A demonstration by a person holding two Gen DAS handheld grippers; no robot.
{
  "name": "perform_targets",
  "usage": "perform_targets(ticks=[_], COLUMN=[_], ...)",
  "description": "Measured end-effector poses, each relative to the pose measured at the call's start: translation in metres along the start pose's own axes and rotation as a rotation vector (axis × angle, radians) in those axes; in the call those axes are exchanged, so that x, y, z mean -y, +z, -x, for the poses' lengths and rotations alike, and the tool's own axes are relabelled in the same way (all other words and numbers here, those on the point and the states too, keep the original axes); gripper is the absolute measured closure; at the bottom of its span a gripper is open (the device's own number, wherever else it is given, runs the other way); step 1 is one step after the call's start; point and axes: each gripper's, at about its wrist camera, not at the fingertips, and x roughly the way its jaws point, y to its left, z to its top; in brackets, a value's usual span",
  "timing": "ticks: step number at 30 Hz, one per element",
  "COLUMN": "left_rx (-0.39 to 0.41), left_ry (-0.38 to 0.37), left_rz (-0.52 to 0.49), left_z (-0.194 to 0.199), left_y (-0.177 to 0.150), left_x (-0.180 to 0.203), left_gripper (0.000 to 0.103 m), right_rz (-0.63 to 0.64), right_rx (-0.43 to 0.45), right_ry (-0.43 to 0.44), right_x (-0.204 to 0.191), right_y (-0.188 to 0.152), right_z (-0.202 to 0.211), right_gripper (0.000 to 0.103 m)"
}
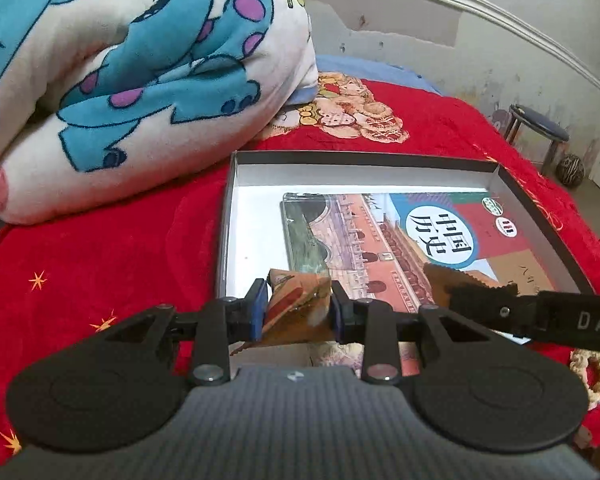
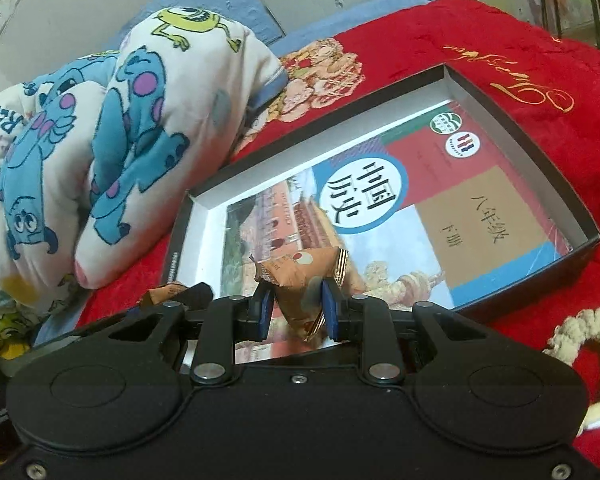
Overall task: Organize objects
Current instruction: 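Lower the snack into the box and open the right gripper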
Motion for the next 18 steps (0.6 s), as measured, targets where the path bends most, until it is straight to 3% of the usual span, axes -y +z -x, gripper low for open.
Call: perform_targets(ticks=[8, 18], left_rx=[-0.006, -0.023], left_ry=[0.032, 0.008], left_rz=[-0.031, -0.035], left_z=[-0.002, -0.010], left_y=[-0.003, -0.011], left_x=[0.007, 0.015], left_gripper=[0.067, 0.066], right_rz=[0.021, -0.011], right_rx=[-0.004, -0.017], right_ry=[0.020, 0.009], right_x=[-0.009, 0.002], right_y=[-0.004, -0.005], right_z=[0.002, -0.004], right_gripper=[0.078, 0.078])
